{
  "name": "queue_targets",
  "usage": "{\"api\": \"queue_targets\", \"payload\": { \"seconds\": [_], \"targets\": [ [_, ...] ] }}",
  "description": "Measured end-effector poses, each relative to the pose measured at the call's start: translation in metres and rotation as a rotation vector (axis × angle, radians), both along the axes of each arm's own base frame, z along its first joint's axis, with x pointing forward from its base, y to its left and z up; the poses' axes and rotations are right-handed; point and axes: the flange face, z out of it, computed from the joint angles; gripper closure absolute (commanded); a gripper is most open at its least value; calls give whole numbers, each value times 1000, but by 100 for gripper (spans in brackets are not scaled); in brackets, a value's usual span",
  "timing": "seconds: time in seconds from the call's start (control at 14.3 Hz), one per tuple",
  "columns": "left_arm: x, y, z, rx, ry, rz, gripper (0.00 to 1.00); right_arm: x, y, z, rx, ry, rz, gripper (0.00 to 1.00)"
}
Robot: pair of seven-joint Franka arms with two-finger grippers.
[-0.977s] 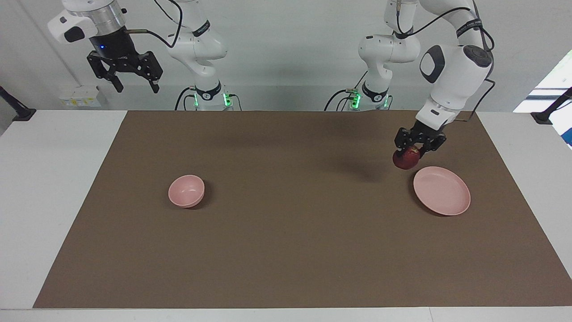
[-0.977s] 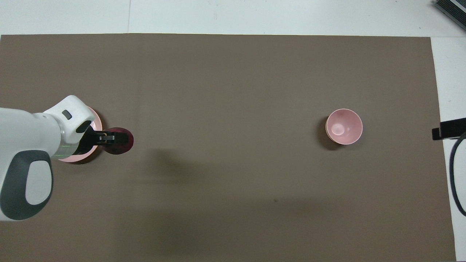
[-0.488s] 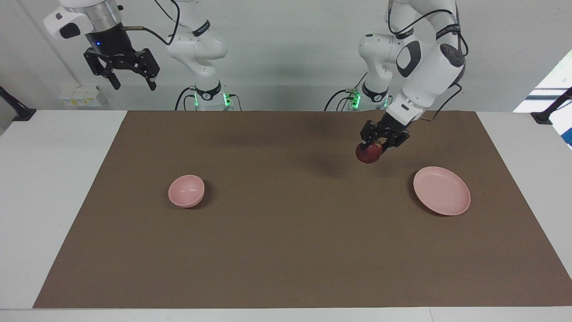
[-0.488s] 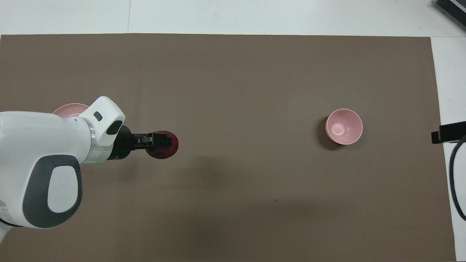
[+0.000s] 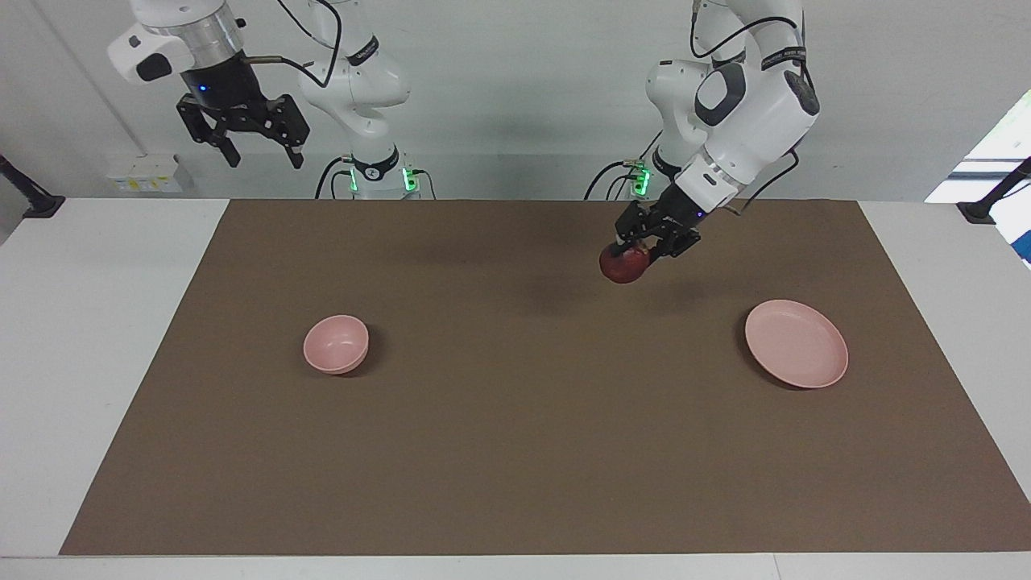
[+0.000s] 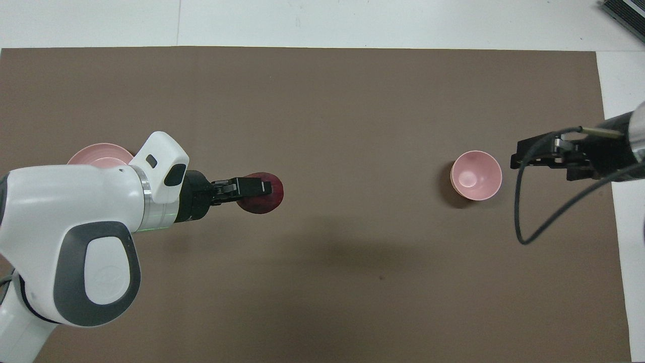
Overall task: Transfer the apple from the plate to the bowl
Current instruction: 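Lift the apple with the left gripper while the right gripper approaches, then move the open right gripper around the apple held by the left gripper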
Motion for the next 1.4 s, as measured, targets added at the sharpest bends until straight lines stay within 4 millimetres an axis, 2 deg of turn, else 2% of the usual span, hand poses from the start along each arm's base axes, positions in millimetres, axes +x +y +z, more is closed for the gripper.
{"api": "queue_targets", "payload": {
  "seconds": [0.35,0.77,1.12,1.4],
  "targets": [
    [-9,-32,8,-42,-52,33,100,30,39,-49,124,76,-171,0],
    [-19,-53,13,-68,-57,60,100,30,90,-65,338,275,-464,0],
    [-29,-72,17,-79,-68,76,100,46,120,-105,473,460,-675,0],
    [-33,-82,19,-90,-65,100,100,41,147,-117,515,575,-757,0]
  ]
}}
